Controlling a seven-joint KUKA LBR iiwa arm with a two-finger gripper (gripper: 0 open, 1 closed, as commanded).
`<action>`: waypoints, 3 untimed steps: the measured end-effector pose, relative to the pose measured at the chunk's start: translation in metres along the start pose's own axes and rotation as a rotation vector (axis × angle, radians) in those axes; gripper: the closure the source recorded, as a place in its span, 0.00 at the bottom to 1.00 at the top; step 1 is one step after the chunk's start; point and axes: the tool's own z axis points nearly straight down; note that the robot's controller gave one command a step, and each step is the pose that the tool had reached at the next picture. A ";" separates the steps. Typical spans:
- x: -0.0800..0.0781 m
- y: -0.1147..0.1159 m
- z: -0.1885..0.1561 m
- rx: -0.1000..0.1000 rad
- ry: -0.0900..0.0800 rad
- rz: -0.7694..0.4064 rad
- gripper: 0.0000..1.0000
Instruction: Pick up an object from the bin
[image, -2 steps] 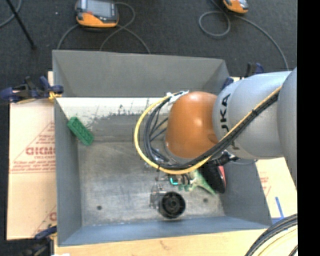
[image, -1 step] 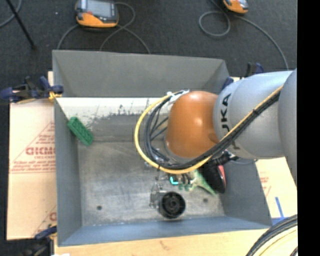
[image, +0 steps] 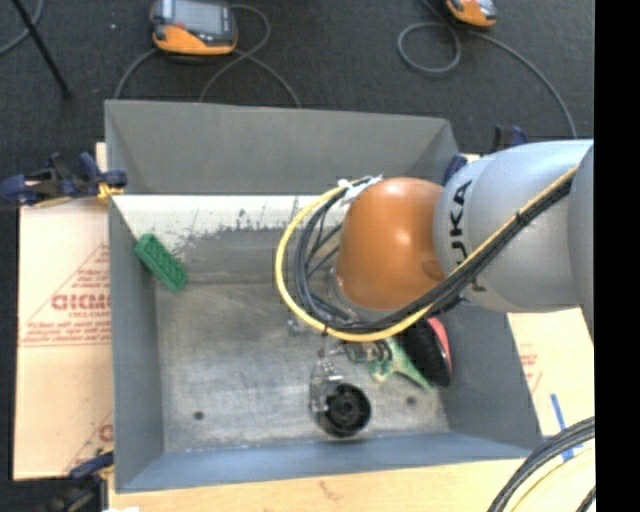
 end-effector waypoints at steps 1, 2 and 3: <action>-0.010 -0.023 0.031 0.002 -0.002 -0.315 0.00; 0.001 -0.050 0.048 -0.001 0.004 -0.612 0.00; 0.027 -0.043 0.057 0.001 0.001 -0.609 0.00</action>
Offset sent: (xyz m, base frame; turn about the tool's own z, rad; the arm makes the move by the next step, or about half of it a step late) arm 0.0000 -0.0690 -0.0549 -0.6764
